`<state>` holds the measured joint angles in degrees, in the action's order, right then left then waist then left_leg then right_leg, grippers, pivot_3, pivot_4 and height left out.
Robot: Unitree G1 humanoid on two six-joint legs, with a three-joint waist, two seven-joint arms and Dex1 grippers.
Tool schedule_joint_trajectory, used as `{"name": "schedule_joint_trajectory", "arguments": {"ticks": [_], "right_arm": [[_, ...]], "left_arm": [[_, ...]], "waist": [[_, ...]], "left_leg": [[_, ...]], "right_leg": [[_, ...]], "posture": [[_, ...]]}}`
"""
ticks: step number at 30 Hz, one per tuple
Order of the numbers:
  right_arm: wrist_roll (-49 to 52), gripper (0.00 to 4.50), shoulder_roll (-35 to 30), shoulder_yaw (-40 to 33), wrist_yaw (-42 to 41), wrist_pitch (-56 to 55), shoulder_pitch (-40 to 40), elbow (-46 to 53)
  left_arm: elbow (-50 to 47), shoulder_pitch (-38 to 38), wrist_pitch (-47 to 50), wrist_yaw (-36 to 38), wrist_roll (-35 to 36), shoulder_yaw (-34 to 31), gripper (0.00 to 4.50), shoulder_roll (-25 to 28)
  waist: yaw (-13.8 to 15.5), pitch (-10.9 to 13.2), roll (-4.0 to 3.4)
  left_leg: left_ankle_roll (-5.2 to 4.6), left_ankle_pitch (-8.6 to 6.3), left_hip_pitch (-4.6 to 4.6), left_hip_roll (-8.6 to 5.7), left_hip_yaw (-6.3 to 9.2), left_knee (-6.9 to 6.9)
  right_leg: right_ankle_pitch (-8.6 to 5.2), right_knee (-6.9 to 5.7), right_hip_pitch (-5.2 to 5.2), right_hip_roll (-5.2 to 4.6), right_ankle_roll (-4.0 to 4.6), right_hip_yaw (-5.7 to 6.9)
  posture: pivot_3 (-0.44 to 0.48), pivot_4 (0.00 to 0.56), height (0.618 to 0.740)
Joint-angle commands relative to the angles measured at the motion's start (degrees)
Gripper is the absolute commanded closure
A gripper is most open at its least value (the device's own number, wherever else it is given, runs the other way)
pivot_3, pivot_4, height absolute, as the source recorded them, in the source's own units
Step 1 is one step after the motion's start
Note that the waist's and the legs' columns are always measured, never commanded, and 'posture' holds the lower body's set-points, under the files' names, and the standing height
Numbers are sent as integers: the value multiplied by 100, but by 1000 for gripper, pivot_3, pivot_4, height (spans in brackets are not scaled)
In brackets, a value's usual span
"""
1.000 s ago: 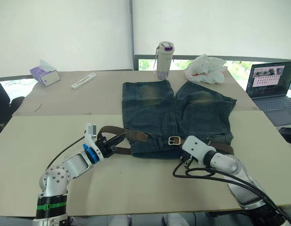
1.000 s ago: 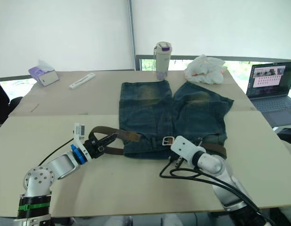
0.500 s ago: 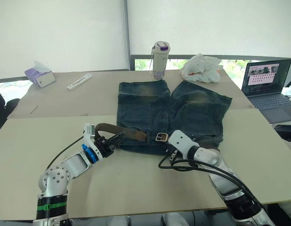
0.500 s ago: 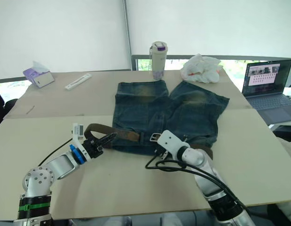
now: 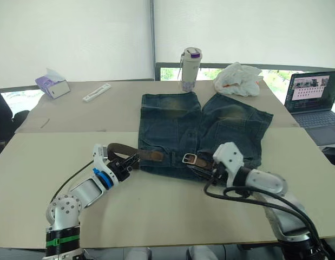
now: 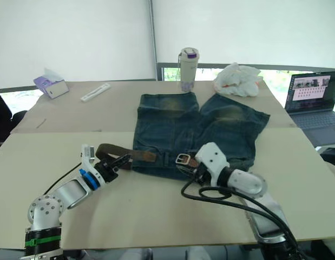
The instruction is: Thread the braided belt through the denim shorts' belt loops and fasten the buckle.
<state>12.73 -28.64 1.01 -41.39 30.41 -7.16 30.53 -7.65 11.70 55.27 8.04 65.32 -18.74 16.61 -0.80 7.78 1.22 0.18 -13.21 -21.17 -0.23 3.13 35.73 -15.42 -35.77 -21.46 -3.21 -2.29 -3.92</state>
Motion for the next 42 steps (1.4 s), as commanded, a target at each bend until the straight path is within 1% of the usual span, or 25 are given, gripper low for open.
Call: {"name": "schedule_joint_trajectory", "arguments": {"ticks": [1, 3, 4, 6, 8, 11, 15, 21, 25, 29, 31, 35, 39, 42], "right_arm": [[162, 862, -87, -200, -16, -248, 145, 92], [68, 862, -166, -181, -4, -393, 237, 35], [49, 862, -175, -173, 18, -444, 263, 25], [83, 862, -155, -164, 92, -472, 288, 31], [77, 862, -155, -125, 126, -517, 318, 26], [43, 862, -143, -80, 181, -594, 337, 3], [41, 862, -125, -90, 264, -654, 317, -11], [305, 862, -115, -142, 154, -713, 374, 70], [394, 862, -261, -107, -49, -747, 521, 50], [384, 862, -301, -167, -55, -741, 548, 50], [378, 862, -287, -166, -39, -753, 558, 51], [377, 862, -279, -165, -45, -794, 606, 51], [404, 862, -277, -185, -36, -784, 646, 60], [494, 862, -290, -239, -35, -668, 716, 100]], "left_arm": [[-257, 199, 65, -431, -138, 140, 4500, -61], [-340, 333, 135, -921, -220, 184, 4500, -165], [-411, 401, 158, -1135, -130, 150, 4500, -252], [-580, 487, 296, -1512, 273, 57, 4500, -441], [-761, 533, 436, -1795, 504, 85, 4500, -540], [-851, 576, 457, -2074, 559, 158, 4500, -616], [-927, 578, 589, -2245, 478, 346, 4500, -541], [-991, 492, 704, -2511, 382, 427, 4500, -352], [-907, 487, 615, -2567, 232, 557, 4500, -503], [-802, 605, 596, -2761, 260, 510, 4500, -747], [-745, 647, 691, -3012, 412, 446, 4500, -870], [-662, 756, 851, -3292, 481, 446, 4500, -960], [-586, 813, 849, -3331, 493, 453, 4500, -980], [-403, 822, 830, -3257, 533, 505, 4500, -1134]], "waist": [[2, 0, 0], [6, 1, 1], [7, 1, 1], [7, 1, 3], [0, 2, 3], [-6, 2, 4], [-2, 2, 4], [0, 2, 4], [12, 3, 4], [14, 3, 5], [14, 4, 6], [13, 4, 7], [13, 4, 7], [19, 4, 7]], "left_leg": [[0, 0, 0, -3, -1, 0], [0, 0, -1, -4, -1, 0], [0, 0, 0, -5, -1, 0], [0, 0, 0, -5, -1, 0], [0, 0, -3, -5, 0, 0], [1, -1, -2, -4, -1, 0], [2, -1, 1, -6, -1, 1], [2, -1, 1, -8, 0, 1], [2, -1, 1, -10, 0, 0], [2, -1, 2, -22, 1, 2], [2, -1, 1, -25, 3, 2], [2, -1, 1, -28, 4, 2], [2, -1, 2, -29, 4, 2], [2, -1, 1, -34, 5, 2]], "right_leg": [[0, 0, -1, -3, 0, 0], [0, 0, -1, -4, -1, 0], [-1, 0, 0, -5, -2, 0], [-2, 0, 1, -4, -4, 0], [-3, 0, 0, -4, -6, 0], [-3, -1, 0, -2, -6, -1], [-12, -2, 4, 3, -21, -1], [-7, -1, 4, 2, -13, -1], [-8, 2, 8, 0, -13, -1], [-8, 3, 11, -11, -14, 0], [-12, 3, 11, -11, -21, 0], [-20, 2, 11, -11, -35, 0], [-21, 2, 11, -12, -37, 0], [-20, 2, 11, -12, -36, 0]], "posture": [[0, 150, 740], [0, 150, 740], [0, 150, 740], [0, 150, 740], [0, 150, 740], [0, 150, 740], [0, 150, 740], [0, 150, 740], [0, 150, 740], [0, 150, 740], [0, 150, 740], [0, 150, 740], [0, 150, 740], [0, 150, 740]]}}
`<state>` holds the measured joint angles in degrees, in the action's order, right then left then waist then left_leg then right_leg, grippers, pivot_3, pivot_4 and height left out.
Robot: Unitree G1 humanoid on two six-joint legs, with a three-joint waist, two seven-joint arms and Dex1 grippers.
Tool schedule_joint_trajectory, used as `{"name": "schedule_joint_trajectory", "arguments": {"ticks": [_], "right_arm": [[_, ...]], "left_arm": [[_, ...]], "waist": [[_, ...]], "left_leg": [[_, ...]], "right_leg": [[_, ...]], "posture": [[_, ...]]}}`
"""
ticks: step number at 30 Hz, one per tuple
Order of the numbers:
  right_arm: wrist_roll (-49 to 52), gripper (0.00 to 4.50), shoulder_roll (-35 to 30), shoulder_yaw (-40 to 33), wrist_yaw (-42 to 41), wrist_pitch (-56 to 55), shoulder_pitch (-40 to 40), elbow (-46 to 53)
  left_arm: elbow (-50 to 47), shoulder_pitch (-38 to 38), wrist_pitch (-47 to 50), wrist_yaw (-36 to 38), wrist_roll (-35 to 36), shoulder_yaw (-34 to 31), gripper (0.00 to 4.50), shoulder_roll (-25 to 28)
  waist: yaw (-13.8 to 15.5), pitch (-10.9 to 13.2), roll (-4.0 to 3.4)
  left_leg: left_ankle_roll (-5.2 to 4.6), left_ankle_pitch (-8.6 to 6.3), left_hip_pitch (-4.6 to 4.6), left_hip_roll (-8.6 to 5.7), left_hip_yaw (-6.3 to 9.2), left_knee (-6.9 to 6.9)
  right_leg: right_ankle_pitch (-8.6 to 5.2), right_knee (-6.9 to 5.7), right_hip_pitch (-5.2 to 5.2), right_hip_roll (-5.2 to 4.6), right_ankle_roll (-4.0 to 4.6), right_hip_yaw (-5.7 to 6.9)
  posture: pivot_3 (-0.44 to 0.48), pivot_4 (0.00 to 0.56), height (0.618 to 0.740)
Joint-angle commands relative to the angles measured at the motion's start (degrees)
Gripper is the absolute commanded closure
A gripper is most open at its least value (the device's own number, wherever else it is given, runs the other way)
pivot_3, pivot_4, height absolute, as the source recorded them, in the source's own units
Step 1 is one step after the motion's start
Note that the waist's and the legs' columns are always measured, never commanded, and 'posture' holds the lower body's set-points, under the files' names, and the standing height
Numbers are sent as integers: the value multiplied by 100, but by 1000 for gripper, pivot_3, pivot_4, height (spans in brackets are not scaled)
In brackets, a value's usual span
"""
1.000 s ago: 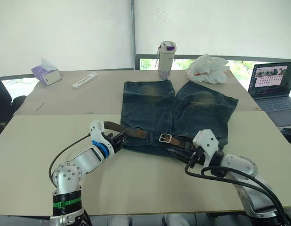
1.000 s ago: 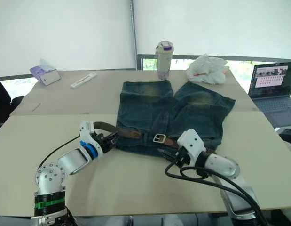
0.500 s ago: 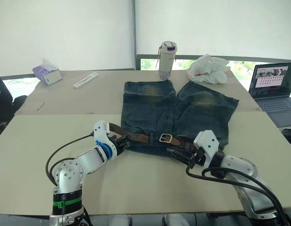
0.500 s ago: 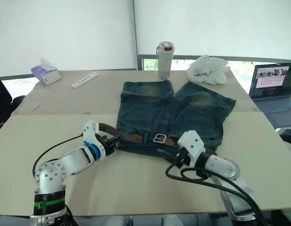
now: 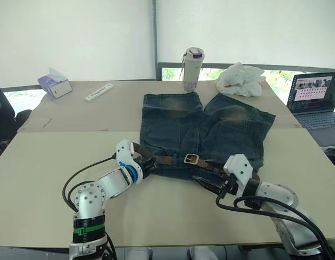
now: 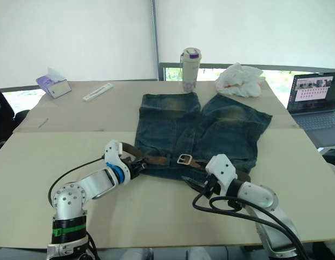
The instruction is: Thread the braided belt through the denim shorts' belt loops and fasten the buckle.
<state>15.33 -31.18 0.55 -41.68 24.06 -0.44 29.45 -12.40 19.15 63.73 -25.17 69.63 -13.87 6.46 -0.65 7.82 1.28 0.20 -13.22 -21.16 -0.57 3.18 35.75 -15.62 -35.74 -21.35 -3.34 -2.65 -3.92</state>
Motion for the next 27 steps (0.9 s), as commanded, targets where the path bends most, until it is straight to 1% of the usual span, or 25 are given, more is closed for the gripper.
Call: {"name": "schedule_joint_trajectory", "arguments": {"ticks": [1, 6, 11, 15, 18, 22, 24, 27], "right_arm": [[281, 862, -26, -209, 17, 33, 48, 217], [557, 862, 94, -247, 299, 520, -144, 265], [990, 862, 268, -226, 655, 1384, -435, 350], [2008, 862, 758, -338, 1117, 2758, -763, 394], [2484, 862, 1259, -511, 1685, 3584, -1061, 121], [2459, 862, 1649, -601, 2314, 4107, -1335, -288], [2354, 862, 1899, -713, 2728, 4186, -1451, -505], [2309, 862, 2071, -767, 3030, 4316, -1552, -634]], "left_arm": [[136, 68, -8, 135, 71, 60, 4500, -142], [440, 99, -63, 438, -113, 158, 4500, -248], [652, 199, -193, 813, -447, 282, 4500, -288], [777, 202, -266, 1096, -721, 368, 4500, -315], [825, 205, -330, 1343, -971, 476, 4500, -300], [872, 175, -368, 1522, -1132, 471, 4500, -368], [888, 152, -388, 1623, -1233, 476, 4500, -387], [892, 144, -392, 1712, -1336, 443, 4500, -424]], "waist": [[10, 0, 0], [9, 1, 1], [5, 0, 1], [5, 0, 0], [12, -1, -2], [32, -3, -5], [35, -3, -6], [33, -4, -9]], "left_leg": [[0, 0, 0, 0, 0, 0], [0, 0, 0, -25, 5, 1], [0, 0, 0, -30, 10, 0], [0, 0, -1, -32, 14, 0], [0, 0, 0, -33, 17, 0], [0, 0, -1, -37, 19, 0], [0, 0, -3, -38, 20, 0], [0, 1, -4, -38, 19, -1]], "right_leg": [[1, 0, 1, -2, 2, 0], [1, 0, 3, -12, 1, 0], [1, 0, 3, -13, 0, 1], [5, 2, 3, -15, 8, 0], [6, 1, 4, -17, 9, 1], [6, 2, 3, -22, 8, 2], [6, 4, 2, -22, 8, 3], [7, 4, -1, -23, 8, 2]], "posture": [[0, 150, 740], [0, 150, 740], [0, 150, 740], [0, 150, 740], [0, 150, 740], [0, 150, 740], [0, 150, 740], [0, 150, 740]]}}
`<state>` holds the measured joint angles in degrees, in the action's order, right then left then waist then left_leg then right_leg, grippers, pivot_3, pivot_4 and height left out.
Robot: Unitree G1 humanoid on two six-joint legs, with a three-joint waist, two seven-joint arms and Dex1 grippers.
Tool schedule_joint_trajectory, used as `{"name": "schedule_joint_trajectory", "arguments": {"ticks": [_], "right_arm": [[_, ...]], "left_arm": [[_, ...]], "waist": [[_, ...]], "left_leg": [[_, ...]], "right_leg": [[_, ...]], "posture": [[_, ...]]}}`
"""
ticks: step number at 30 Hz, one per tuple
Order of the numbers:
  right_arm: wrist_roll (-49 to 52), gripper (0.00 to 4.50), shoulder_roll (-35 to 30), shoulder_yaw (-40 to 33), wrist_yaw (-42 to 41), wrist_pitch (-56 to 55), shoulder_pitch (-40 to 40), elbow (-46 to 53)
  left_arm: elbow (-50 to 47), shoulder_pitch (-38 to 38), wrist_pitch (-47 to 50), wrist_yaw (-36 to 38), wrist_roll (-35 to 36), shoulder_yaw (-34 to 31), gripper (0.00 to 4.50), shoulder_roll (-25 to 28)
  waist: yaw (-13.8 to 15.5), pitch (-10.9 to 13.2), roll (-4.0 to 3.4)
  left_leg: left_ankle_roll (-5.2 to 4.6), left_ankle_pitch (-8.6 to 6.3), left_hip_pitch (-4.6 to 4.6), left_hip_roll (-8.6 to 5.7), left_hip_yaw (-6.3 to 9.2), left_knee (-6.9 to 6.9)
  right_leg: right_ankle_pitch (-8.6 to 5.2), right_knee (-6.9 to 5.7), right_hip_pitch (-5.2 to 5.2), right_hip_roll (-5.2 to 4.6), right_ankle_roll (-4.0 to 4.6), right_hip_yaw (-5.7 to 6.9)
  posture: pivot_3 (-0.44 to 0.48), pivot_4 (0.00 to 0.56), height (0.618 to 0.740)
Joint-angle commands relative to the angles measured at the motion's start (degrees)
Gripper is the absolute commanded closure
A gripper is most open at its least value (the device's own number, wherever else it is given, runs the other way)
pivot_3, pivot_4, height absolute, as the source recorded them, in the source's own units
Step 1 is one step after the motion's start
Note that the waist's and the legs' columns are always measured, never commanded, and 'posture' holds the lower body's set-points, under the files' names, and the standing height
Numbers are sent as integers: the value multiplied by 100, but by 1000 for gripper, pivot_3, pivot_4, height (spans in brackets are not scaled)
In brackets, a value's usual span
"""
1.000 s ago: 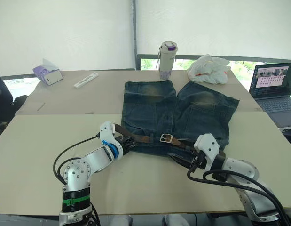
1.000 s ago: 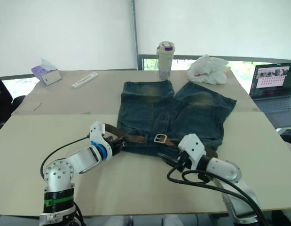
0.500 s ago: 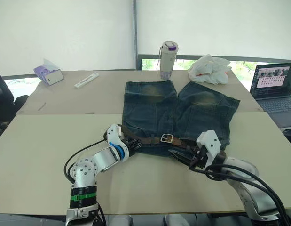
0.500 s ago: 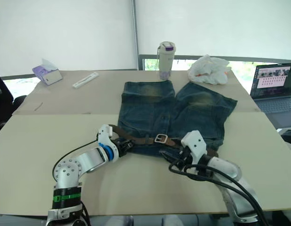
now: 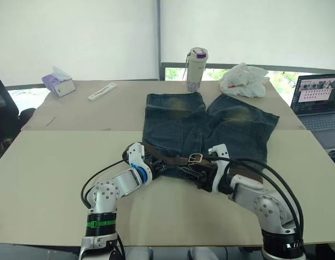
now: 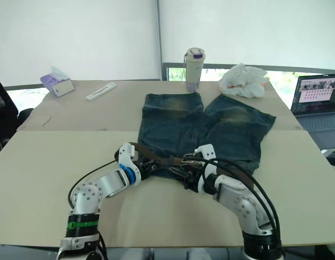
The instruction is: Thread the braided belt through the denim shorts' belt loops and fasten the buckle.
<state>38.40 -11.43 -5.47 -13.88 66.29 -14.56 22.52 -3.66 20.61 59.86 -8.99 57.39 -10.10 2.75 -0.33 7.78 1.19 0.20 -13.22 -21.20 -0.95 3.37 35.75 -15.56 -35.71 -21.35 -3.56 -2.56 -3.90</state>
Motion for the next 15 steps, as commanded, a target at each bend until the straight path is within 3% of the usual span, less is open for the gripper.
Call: {"name": "schedule_joint_trajectory", "arguments": {"ticks": [1, 15], "right_arm": [[4, 862, 156, -186, 333, 109, -158, 42], [434, 862, 1317, -782, 804, -127, -374, -510]], "left_arm": [[12, -6, -2, 117, -141, 52, 4500, -63], [-48, -16, 163, 376, -372, -10, 4500, -135]], "waist": [[-2, 0, 0], [-42, -1, -3]], "left_leg": [[0, 0, 0, 0, 0, 0], [0, 0, 1, 2, 0, -1]], "right_leg": [[0, 0, 0, 0, 0, 1], [-1, -1, 0, 3, -4, 2]], "posture": [[0, 150, 740], [0, 150, 740]]}}
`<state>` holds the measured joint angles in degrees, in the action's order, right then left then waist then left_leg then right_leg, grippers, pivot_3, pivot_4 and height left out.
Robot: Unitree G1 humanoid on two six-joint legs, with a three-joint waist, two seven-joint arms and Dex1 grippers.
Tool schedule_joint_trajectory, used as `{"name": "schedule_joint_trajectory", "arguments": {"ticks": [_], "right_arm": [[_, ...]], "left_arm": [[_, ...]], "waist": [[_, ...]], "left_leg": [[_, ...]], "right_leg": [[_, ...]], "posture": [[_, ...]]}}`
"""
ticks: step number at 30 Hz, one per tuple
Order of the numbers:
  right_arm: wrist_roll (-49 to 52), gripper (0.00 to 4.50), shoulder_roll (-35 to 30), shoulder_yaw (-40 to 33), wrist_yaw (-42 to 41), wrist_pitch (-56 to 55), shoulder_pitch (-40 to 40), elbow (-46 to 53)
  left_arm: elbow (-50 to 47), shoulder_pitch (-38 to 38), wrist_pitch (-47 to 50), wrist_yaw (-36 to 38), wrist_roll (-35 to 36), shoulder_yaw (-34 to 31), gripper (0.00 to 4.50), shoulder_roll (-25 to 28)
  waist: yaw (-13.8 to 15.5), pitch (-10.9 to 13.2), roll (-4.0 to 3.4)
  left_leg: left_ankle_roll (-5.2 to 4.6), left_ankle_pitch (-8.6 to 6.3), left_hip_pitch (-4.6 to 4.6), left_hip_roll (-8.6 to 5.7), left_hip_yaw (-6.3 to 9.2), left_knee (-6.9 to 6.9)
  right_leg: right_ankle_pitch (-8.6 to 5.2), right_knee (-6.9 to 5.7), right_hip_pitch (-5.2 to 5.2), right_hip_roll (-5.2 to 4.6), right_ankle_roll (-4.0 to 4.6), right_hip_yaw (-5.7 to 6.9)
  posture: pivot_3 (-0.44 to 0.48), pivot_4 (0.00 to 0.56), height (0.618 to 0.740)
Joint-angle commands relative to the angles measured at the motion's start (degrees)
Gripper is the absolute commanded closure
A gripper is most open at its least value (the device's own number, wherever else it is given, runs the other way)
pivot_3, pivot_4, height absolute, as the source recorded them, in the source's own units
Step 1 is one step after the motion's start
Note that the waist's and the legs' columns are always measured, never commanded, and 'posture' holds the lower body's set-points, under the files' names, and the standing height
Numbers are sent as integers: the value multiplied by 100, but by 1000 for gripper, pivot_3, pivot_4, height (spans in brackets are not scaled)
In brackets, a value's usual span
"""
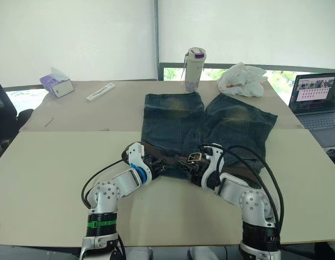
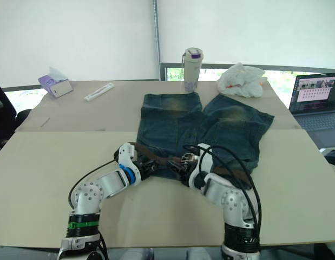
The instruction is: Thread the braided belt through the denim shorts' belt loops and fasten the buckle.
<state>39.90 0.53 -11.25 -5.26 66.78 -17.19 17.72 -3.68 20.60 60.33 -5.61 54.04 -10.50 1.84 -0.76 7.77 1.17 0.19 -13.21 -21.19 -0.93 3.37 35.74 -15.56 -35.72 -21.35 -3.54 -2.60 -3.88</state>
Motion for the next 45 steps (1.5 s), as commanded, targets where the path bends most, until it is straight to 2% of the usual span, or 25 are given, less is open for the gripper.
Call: {"name": "schedule_joint_trajectory", "arguments": {"ticks": [1, 4, 12, 17, 20, 24, 26, 28, 33, 38, 45], "right_arm": [[325, 862, 159, -252, -71, -187, -128, -57], [374, 1662, 158, -321, -43, -193, -168, -106], [412, 4445, 205, -320, -35, -220, -152, -27], [404, 4477, 281, -282, 2, -281, -224, -13], [408, 4500, 298, -272, 28, -289, -243, 35], [373, 4500, 201, -284, 62, -263, -266, 200], [335, 4500, 69, -267, 52, -258, -281, 341], [337, 4500, -22, -303, 111, -237, -285, 487], [504, 4500, -233, -479, 253, -71, -193, 920], [916, 4500, -451, -949, 437, 52, -195, 1148], [1968, 4500, -1343, -2260, 671, 205, -111, 1115]], "left_arm": [[-49, -16, 123, 43, -42, 28, 4500, -45], [-46, -18, 120, 55, -76, 14, 4500, -35], [-83, -52, 138, 125, -111, -39, 4500, -40], [-107, -85, 164, 231, -122, -32, 4500, -10], [-164, -106, 174, 474, -52, -6, 3542, 42], [-406, -193, 80, 876, -117, 104, 1870, 212], [-535, -247, 104, 977, -119, 104, 840, 320], [-705, -301, 163, 1084, -23, 79, 127, 406], [-843, -466, -50, 1568, -284, 323, 50, 769], [-677, -494, -165, 1722, -449, 426, 50, 798], [-641, -602, -181, 1901, -560, 490, 50, 899]], "waist": [[-1, 0, -1], [-7, 1, -1], [-19, 1, -2], [-28, 1, -3], [-32, 2, -3], [-46, 3, -5], [-46, 3, -6], [-49, 4, -7], [-69, 2, -12], [-61, 1, -14], [-19, 0, -16]], "left_leg": [[0, 0, 0, 0, 0, 0], [0, 0, -1, 0, 0, -1], [0, 0, -1, 1, 0, -2], [0, 0, -1, 2, 0, -4], [0, 0, -1, 3, 0, -5], [0, 0, -2, 3, 0, -8], [0, 0, -5, 3, 0, -11], [0, 0, -9, 3, -1, -11], [0, 0, -30, 17, -2, -16], [0, 2, -49, 23, -3, -16], [-2, 4, -57, 21, -6, -15]], "right_leg": [[0, 0, 0, 0, 0, 0], [0, 0, -1, 0, 0, 0], [-5, 0, -2, 0, -9, 0], [-8, 0, -4, 1, -14, -1], [-9, 1, -5, 1, -16, -1], [-9, 1, -9, 1, -15, -2], [-8, 1, -14, 2, -12, -2], [-7, 1, -19, 1, -12, -4], [-6, -2, -52, 7, -10, -10], [2, -5, -70, 9, 2, -11], [2, -1, -71, 7, 2, -11]], "posture": [[0, 150, 740], [0, 150, 740], [0, 150, 740], [0, 150, 740], [0, 150, 740], [0, 150, 740], [0, 150, 740], [0, 150, 740], [0, 150, 740], [0, 150, 740], [0, 150, 740]]}}
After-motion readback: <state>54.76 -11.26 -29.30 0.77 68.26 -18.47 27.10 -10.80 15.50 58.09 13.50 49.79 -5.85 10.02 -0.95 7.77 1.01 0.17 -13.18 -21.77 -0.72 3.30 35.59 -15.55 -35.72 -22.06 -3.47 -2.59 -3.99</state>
